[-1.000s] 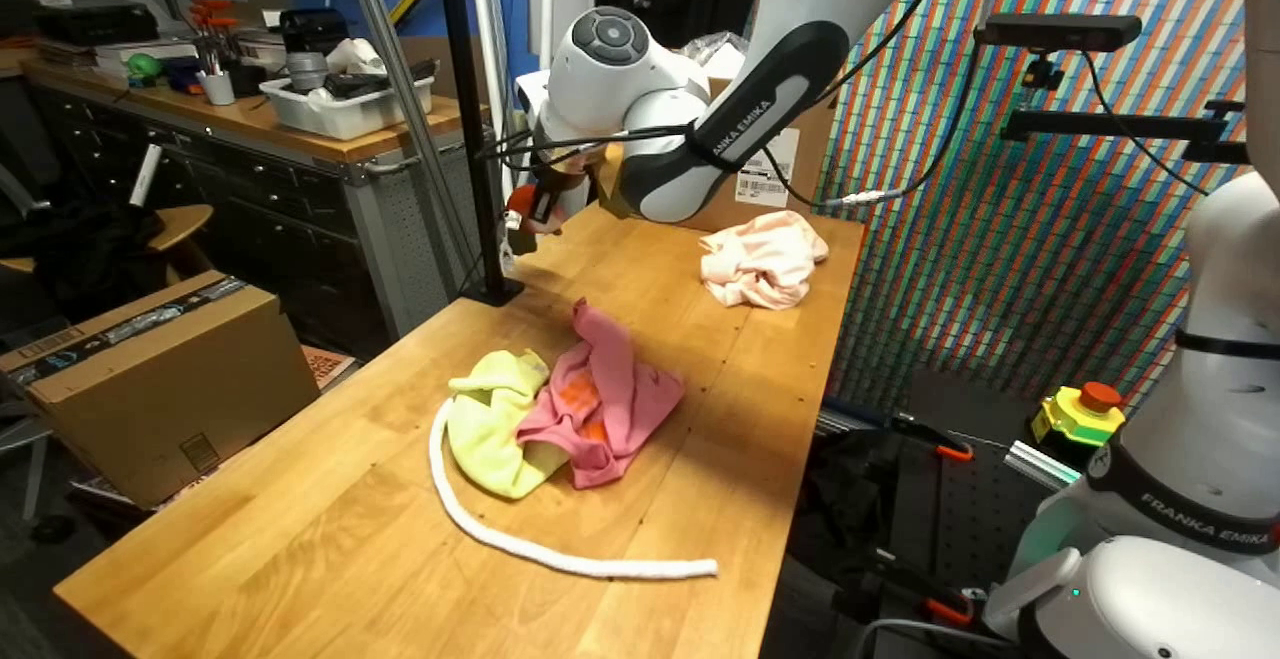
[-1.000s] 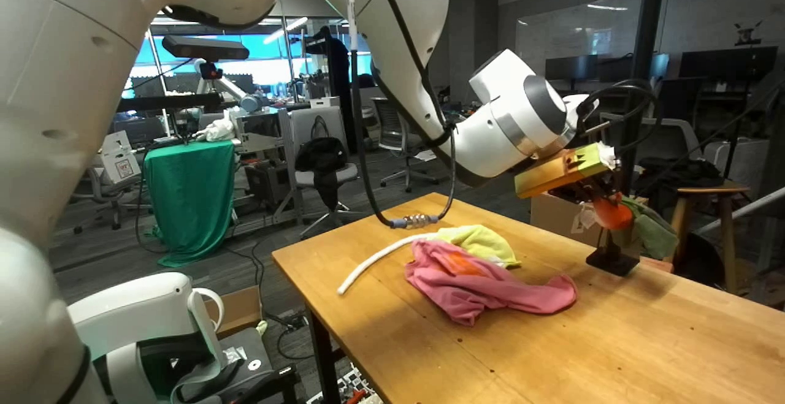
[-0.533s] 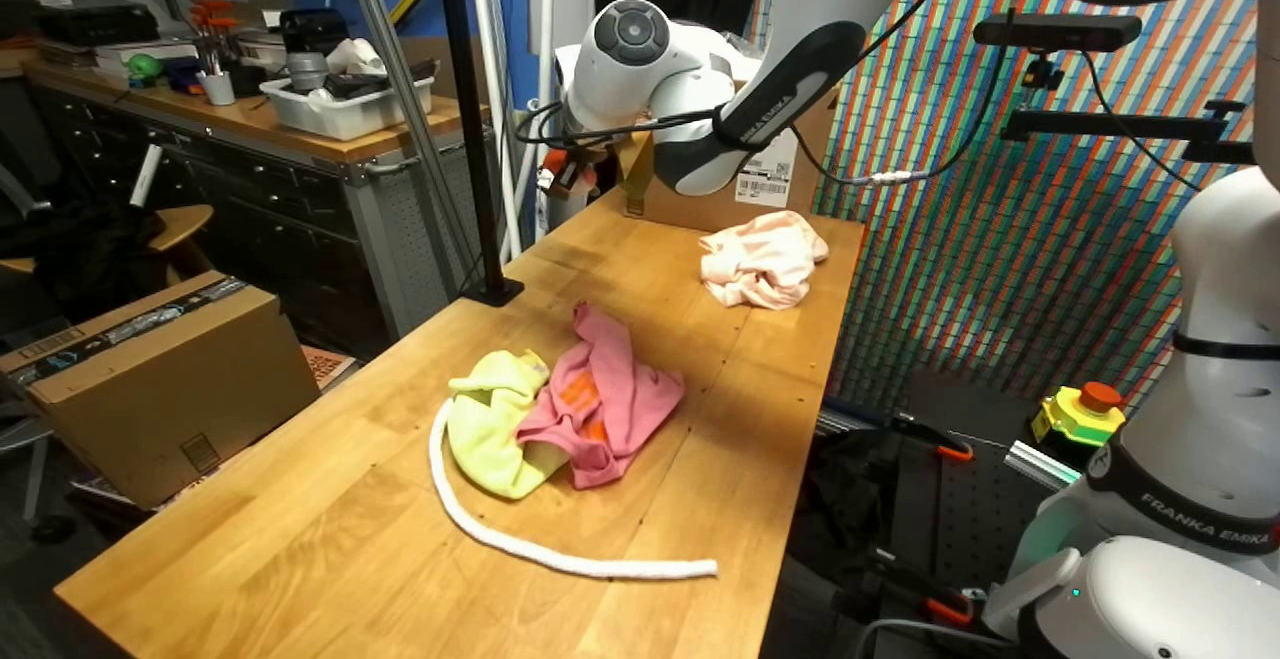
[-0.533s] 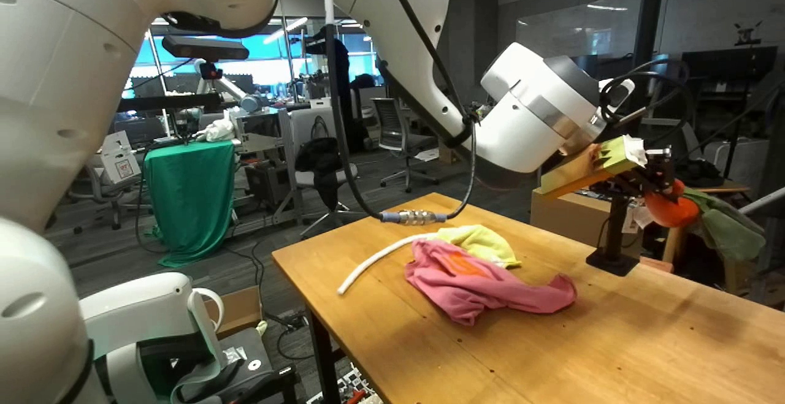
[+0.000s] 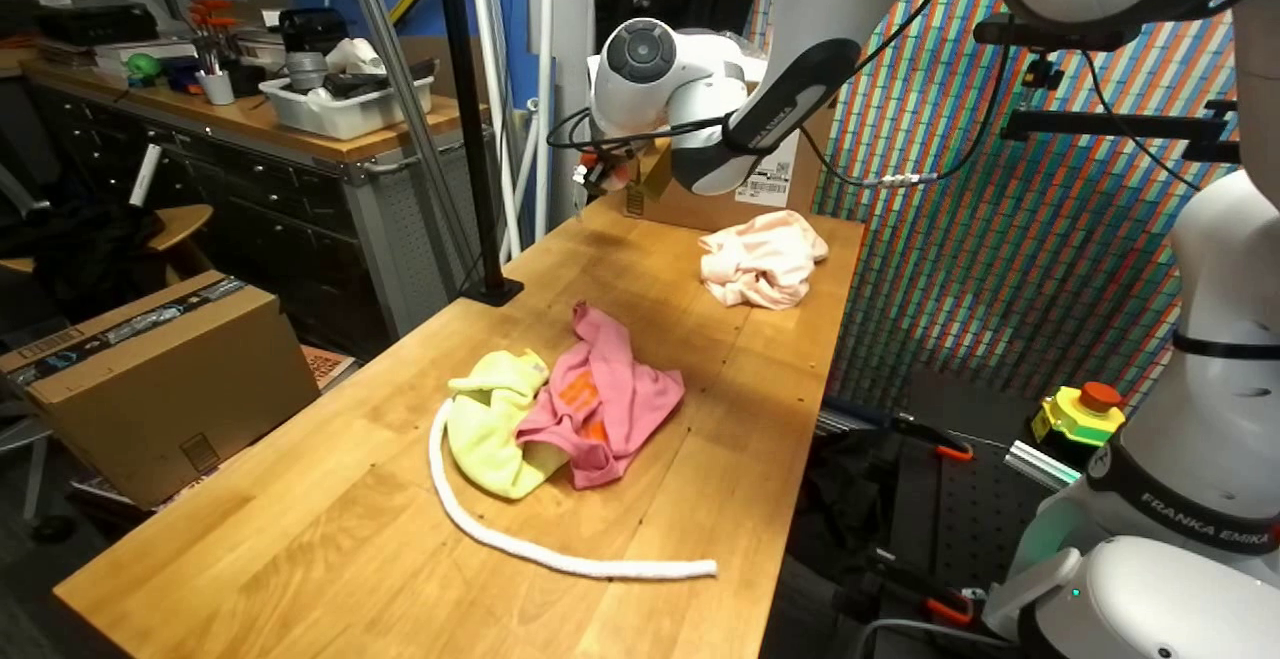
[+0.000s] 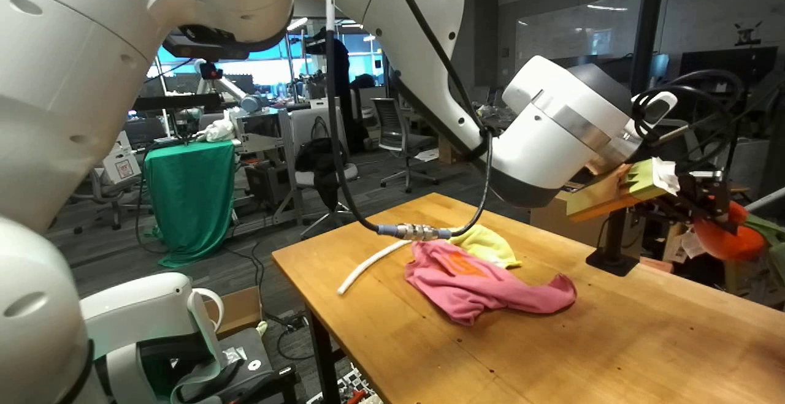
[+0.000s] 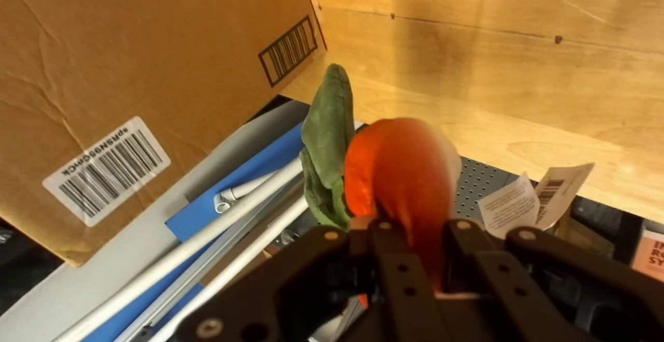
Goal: Separate the things on the heap
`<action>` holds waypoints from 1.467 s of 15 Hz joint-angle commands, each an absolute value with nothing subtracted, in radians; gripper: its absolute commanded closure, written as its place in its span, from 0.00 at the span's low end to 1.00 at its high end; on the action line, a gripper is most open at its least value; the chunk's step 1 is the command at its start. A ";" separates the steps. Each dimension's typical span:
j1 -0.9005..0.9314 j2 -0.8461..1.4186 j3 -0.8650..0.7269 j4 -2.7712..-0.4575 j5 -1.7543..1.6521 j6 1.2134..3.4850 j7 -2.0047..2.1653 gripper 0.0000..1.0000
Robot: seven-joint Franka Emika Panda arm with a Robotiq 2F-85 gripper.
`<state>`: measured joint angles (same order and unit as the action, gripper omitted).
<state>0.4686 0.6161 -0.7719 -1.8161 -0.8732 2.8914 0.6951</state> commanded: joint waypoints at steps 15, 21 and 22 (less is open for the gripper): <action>0.299 0.618 -0.602 -1.758 -1.047 2.716 0.859 0.08; 0.196 0.578 -0.450 -1.766 -1.125 2.652 0.852 0.00; 0.177 0.561 -0.416 -1.783 -1.122 2.646 0.831 0.00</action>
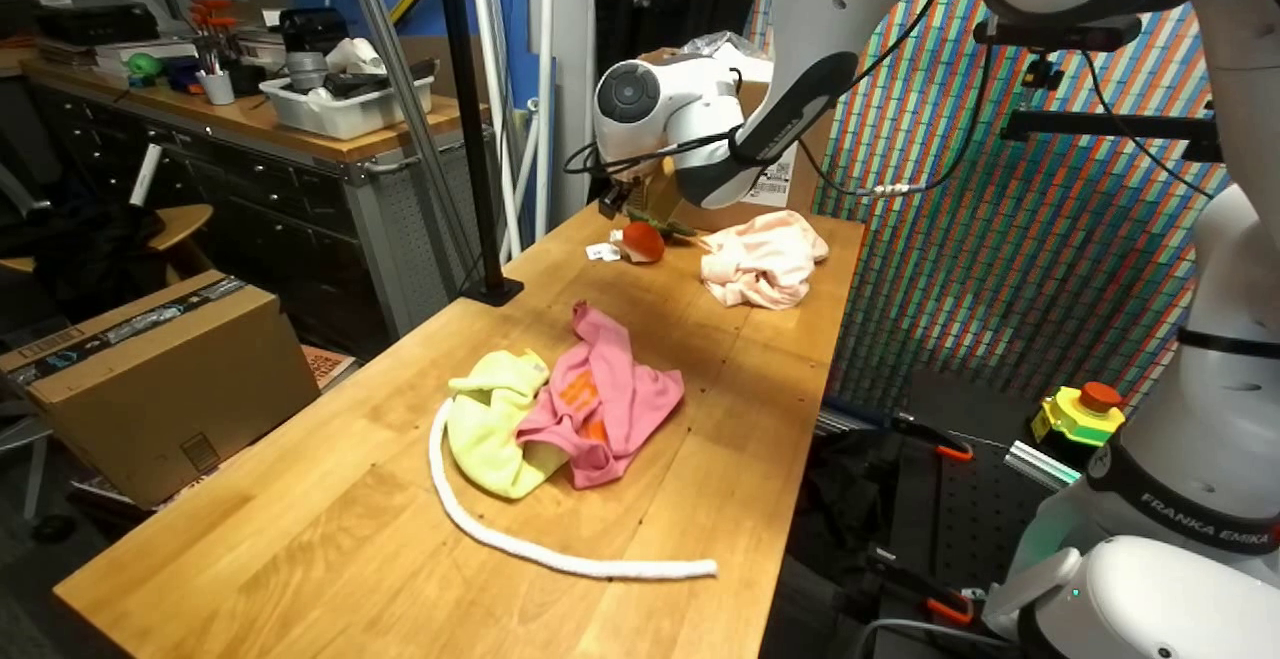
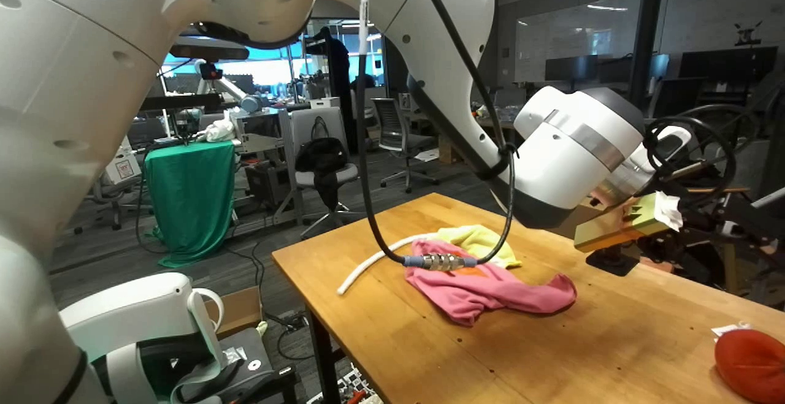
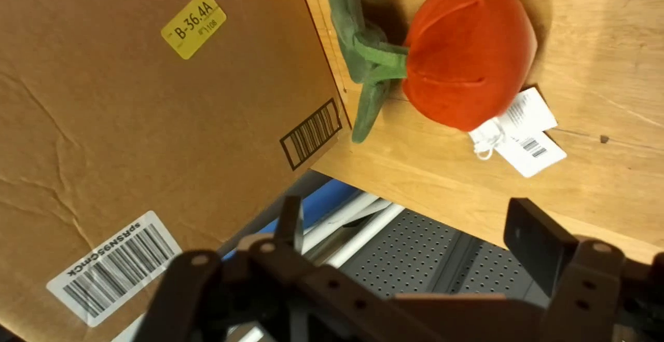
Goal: Separate the things on the heap
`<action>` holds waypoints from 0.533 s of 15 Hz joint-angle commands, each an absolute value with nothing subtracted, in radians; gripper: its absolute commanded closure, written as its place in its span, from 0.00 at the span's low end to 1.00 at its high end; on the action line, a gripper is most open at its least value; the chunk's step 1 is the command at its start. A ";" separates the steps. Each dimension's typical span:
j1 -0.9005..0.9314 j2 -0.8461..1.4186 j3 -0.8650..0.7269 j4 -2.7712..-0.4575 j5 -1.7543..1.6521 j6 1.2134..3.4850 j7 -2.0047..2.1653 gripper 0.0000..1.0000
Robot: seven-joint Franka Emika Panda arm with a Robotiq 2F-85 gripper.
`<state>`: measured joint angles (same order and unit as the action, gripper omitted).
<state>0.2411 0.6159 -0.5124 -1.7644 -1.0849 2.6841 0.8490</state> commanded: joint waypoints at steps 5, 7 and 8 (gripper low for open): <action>0.066 0.438 -0.201 -1.931 -0.967 2.630 0.587 0.00; 0.040 0.389 -0.130 -1.999 -0.854 2.621 0.462 0.00; 0.029 0.366 -0.100 -2.029 -0.787 2.613 0.392 0.00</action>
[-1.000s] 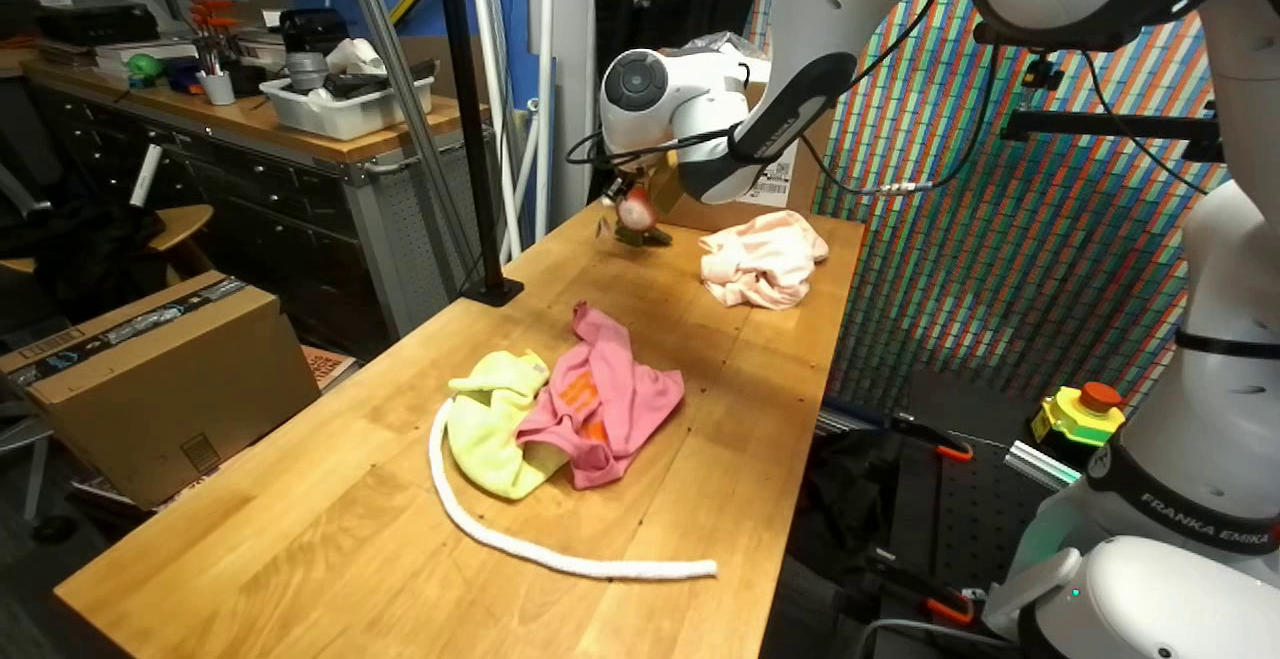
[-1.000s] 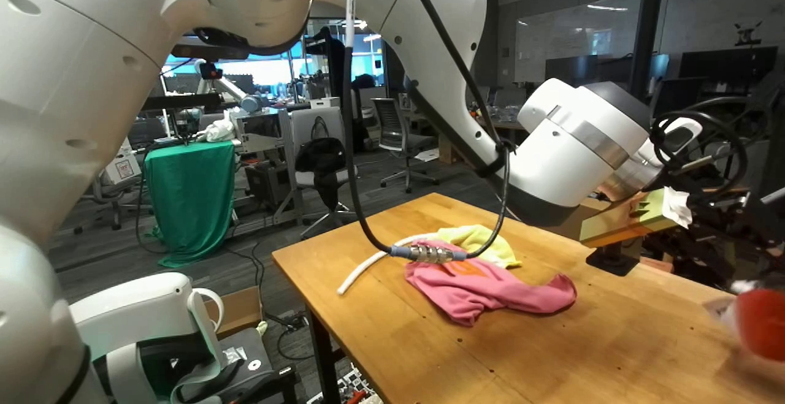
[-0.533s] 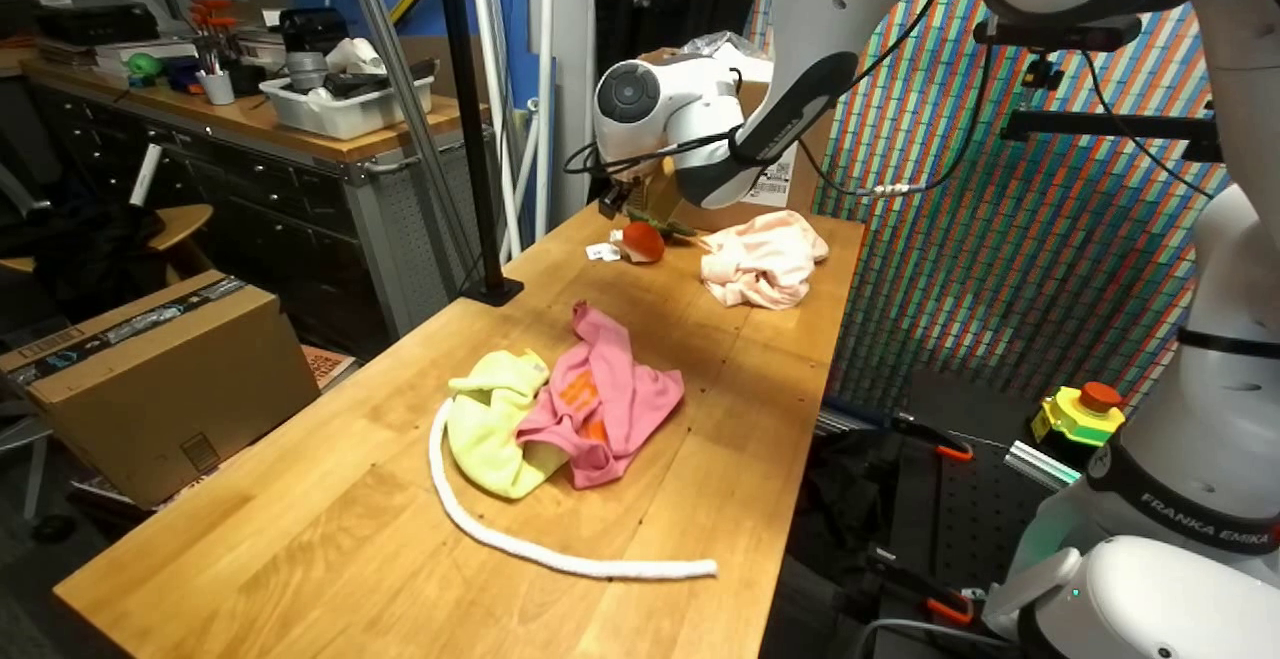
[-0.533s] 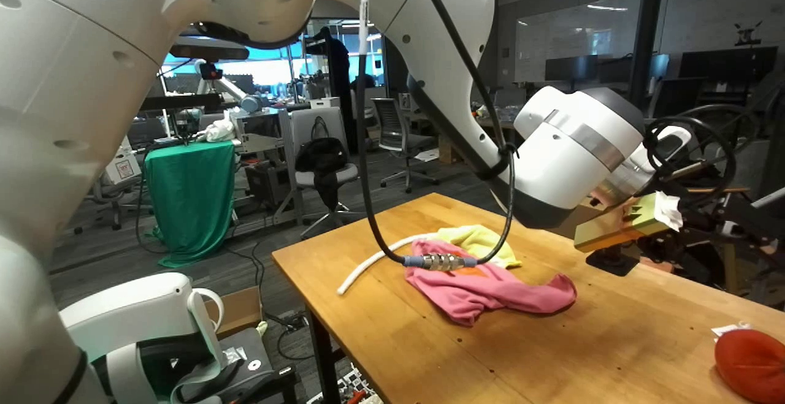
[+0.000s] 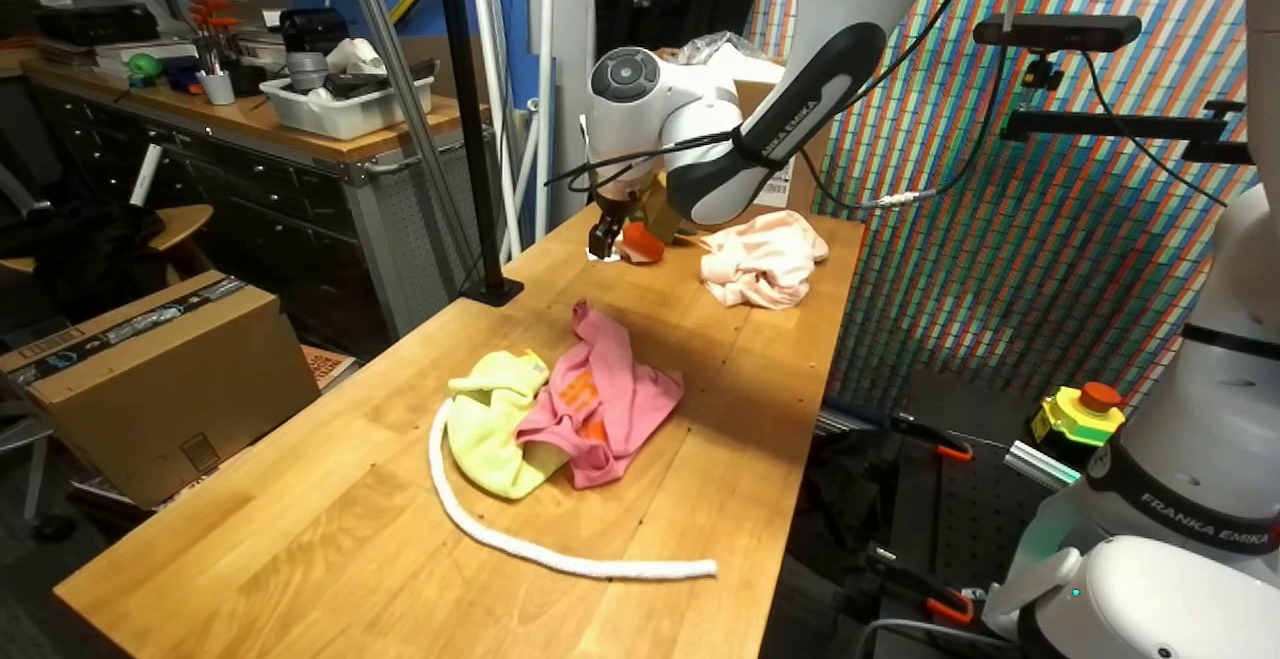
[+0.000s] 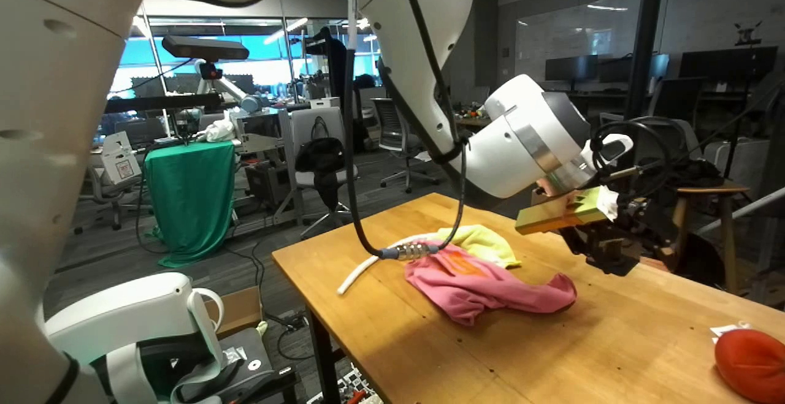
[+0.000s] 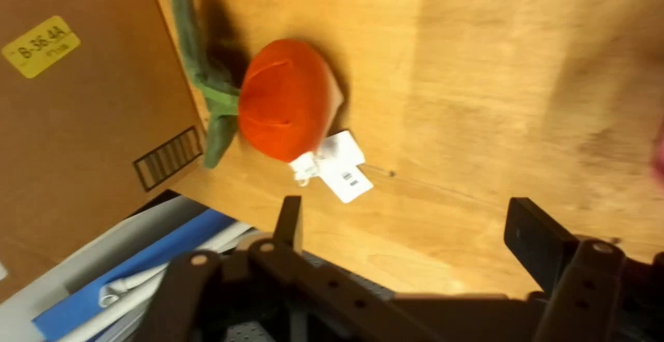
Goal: Separate the things on the heap
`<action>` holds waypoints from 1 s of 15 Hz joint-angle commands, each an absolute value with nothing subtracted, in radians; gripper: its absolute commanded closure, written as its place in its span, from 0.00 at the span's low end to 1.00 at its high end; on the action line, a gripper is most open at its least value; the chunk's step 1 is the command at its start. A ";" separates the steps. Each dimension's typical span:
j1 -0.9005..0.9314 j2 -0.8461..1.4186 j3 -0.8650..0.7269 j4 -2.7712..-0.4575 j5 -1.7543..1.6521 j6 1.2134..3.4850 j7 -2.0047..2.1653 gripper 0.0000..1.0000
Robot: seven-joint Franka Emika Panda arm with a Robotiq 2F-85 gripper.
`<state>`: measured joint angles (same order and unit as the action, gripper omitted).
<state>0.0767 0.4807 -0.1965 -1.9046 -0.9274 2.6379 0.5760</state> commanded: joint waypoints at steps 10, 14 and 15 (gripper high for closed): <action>0.024 0.257 0.069 -2.114 -0.212 2.353 -0.136 0.00; 0.015 0.252 0.108 -2.111 -0.084 2.307 -0.287 0.00; 0.016 0.255 0.116 -2.110 -0.062 2.303 -0.324 0.00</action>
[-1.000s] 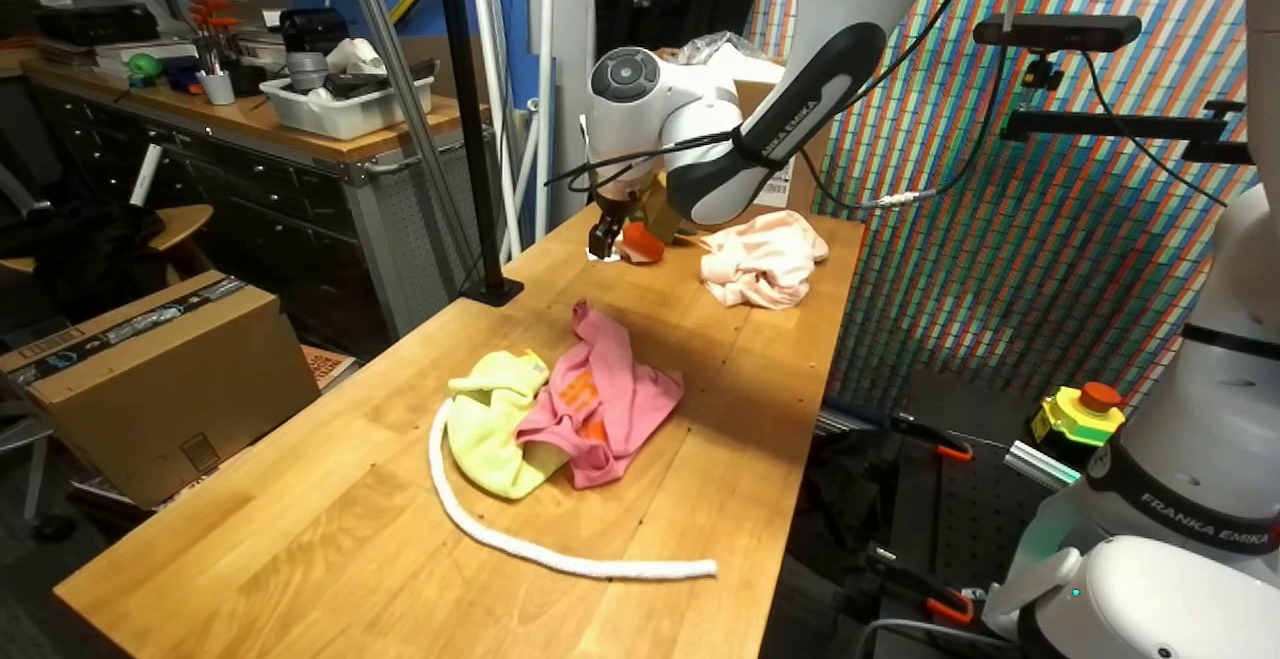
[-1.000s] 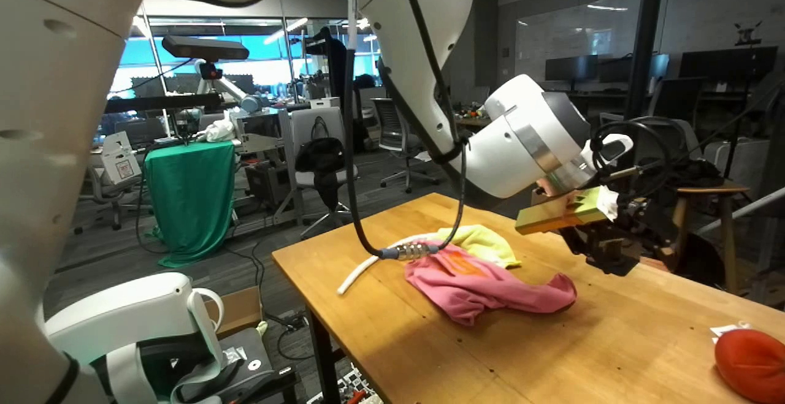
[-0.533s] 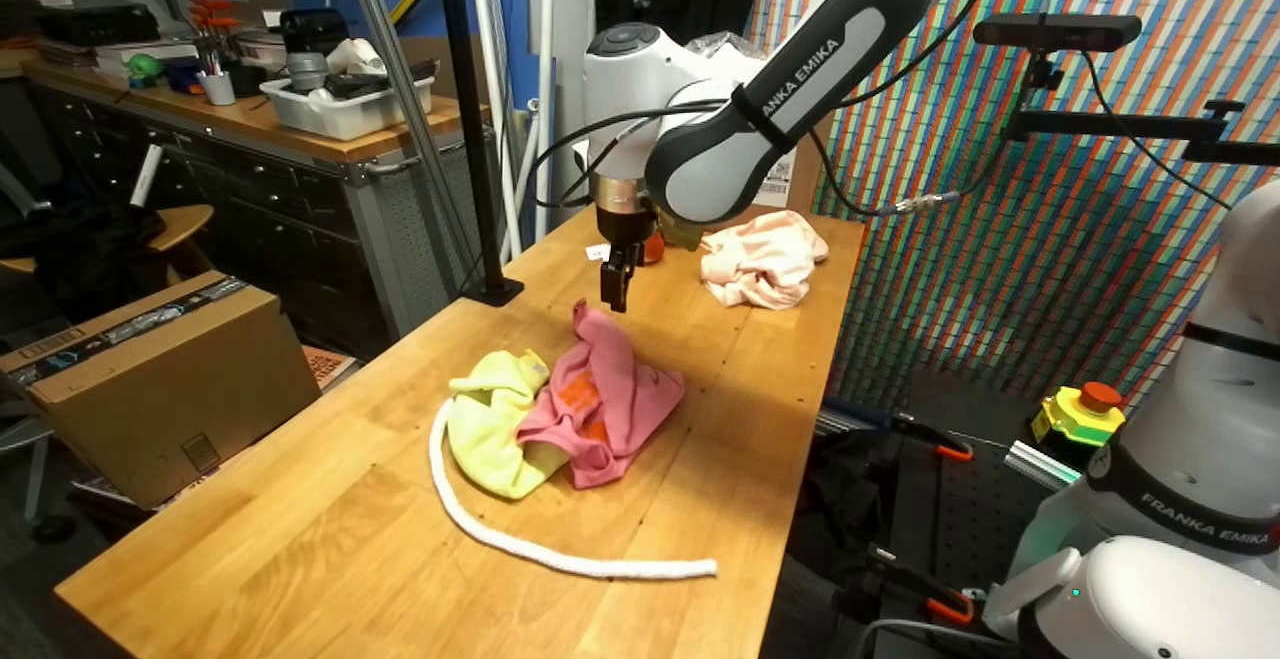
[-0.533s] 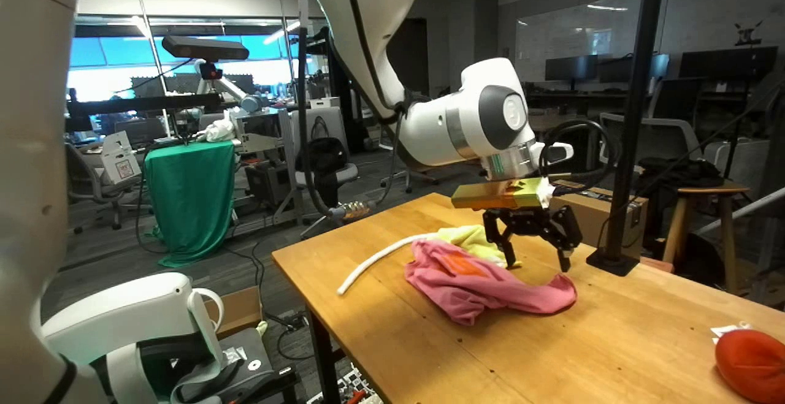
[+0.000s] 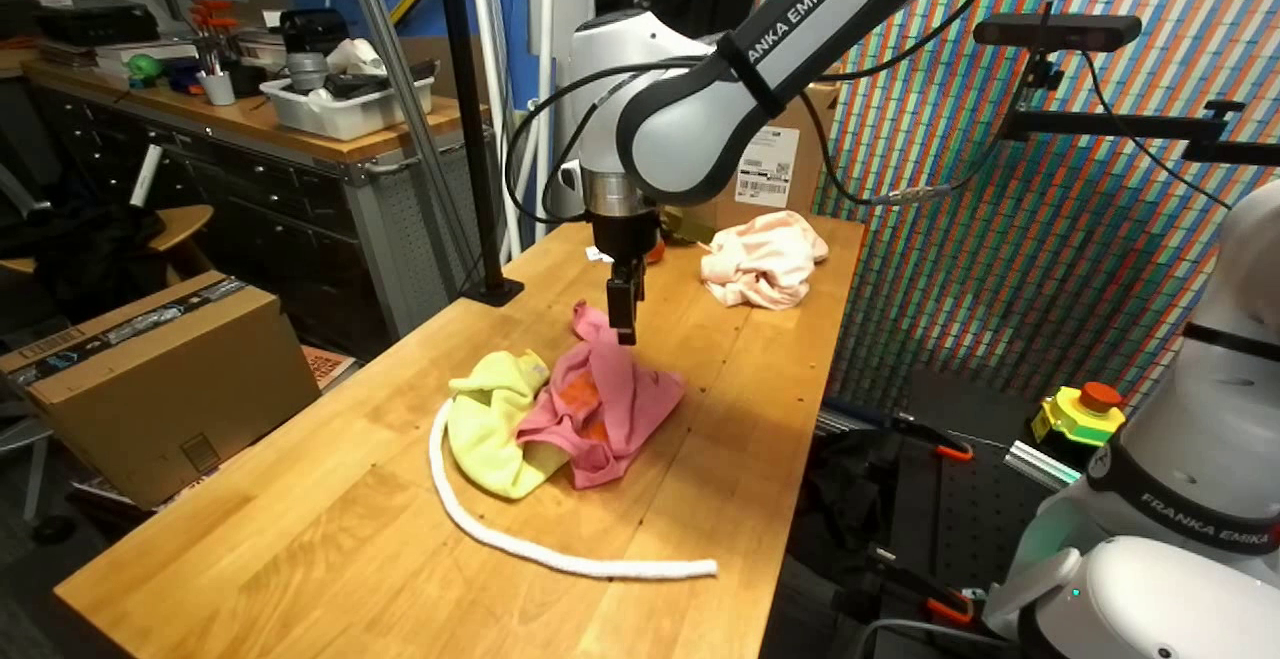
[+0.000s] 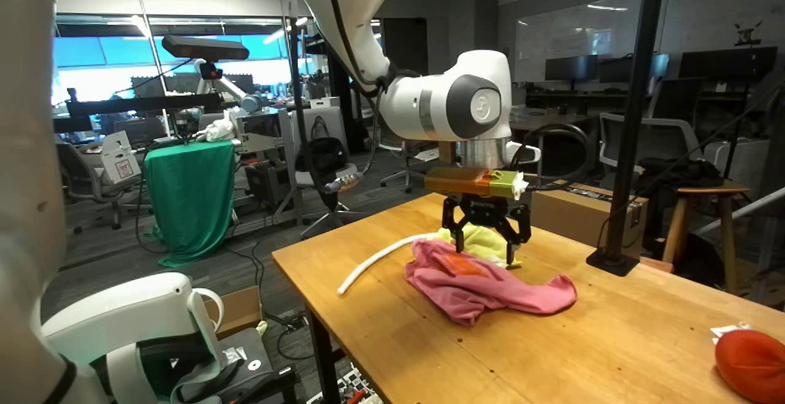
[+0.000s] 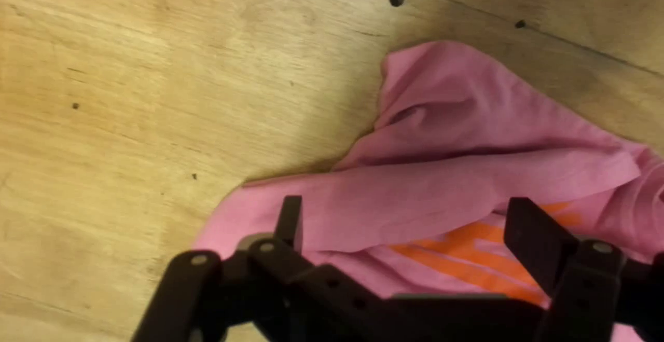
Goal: Separate the things on the heap
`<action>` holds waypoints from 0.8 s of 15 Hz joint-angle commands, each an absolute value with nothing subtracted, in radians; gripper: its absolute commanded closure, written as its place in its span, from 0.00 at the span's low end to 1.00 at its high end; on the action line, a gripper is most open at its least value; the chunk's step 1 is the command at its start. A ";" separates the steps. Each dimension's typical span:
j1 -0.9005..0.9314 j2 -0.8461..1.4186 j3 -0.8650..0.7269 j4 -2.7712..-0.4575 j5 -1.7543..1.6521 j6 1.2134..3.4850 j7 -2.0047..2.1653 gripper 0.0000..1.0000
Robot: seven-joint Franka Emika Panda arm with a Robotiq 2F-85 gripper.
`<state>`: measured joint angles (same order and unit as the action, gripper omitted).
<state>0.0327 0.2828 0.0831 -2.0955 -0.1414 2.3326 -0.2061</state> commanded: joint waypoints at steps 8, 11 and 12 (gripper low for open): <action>0.005 0.271 0.186 -2.111 0.134 2.277 -0.619 0.00; 0.011 0.280 0.185 -2.119 0.142 2.295 -0.672 0.00; 0.013 0.286 0.182 -2.121 0.137 2.310 -0.680 0.00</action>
<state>0.0260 0.2872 0.1718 -2.1075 0.1202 2.2873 -0.6207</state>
